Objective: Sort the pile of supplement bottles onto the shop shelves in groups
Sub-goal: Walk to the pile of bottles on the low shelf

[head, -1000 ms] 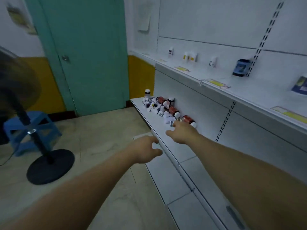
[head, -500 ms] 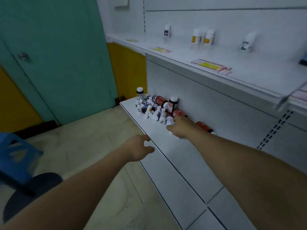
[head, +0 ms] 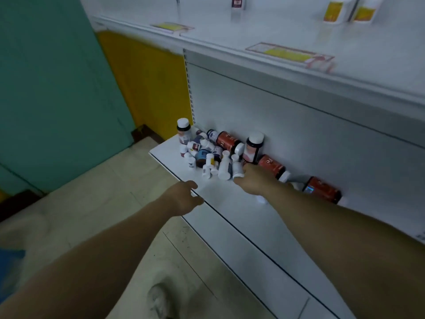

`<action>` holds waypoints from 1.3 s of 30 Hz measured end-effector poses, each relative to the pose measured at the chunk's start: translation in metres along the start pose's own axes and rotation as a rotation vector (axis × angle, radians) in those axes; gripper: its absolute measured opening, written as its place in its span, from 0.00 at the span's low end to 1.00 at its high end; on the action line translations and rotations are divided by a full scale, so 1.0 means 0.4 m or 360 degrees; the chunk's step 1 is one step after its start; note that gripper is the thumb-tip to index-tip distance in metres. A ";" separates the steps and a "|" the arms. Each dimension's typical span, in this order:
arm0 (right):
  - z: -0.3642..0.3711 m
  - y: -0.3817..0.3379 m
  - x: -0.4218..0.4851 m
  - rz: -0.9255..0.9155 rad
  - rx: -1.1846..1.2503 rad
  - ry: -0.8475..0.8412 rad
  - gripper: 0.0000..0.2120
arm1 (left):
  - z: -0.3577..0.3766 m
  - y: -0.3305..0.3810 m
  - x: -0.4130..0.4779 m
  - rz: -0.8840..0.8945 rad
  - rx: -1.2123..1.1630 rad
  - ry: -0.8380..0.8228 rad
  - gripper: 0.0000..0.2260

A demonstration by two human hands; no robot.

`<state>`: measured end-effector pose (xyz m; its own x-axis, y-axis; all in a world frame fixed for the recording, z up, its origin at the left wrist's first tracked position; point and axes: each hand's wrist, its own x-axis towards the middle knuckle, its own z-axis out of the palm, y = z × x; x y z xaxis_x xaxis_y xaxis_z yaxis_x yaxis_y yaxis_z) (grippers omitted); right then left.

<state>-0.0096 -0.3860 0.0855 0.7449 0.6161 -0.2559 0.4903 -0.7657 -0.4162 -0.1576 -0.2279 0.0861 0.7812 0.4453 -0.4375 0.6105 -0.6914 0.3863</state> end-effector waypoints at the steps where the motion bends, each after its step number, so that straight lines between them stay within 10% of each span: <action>1: 0.018 -0.021 0.036 0.0043 0.0033 0.0010 0.20 | -0.022 -0.031 0.052 0.0030 0.0024 -0.0020 0.24; 26: 0.300 -0.199 0.531 0.0541 0.0002 0.0045 0.31 | -0.082 -0.224 0.688 0.0754 0.0440 -0.0224 0.27; 33: 0.281 -0.201 0.519 0.0566 0.0084 0.0305 0.23 | -0.080 -0.229 0.704 0.0602 0.0102 -0.0107 0.17; 39: 0.202 -0.259 0.446 0.0708 0.1266 0.0584 0.16 | -0.189 -0.236 0.606 0.0041 -0.1196 -0.0263 0.07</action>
<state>0.0360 -0.1820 0.0125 0.9481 0.1033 -0.3008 -0.2164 -0.4836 -0.8481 -0.0160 -0.0116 0.0047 0.8027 0.3029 -0.5137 0.5632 -0.1020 0.8200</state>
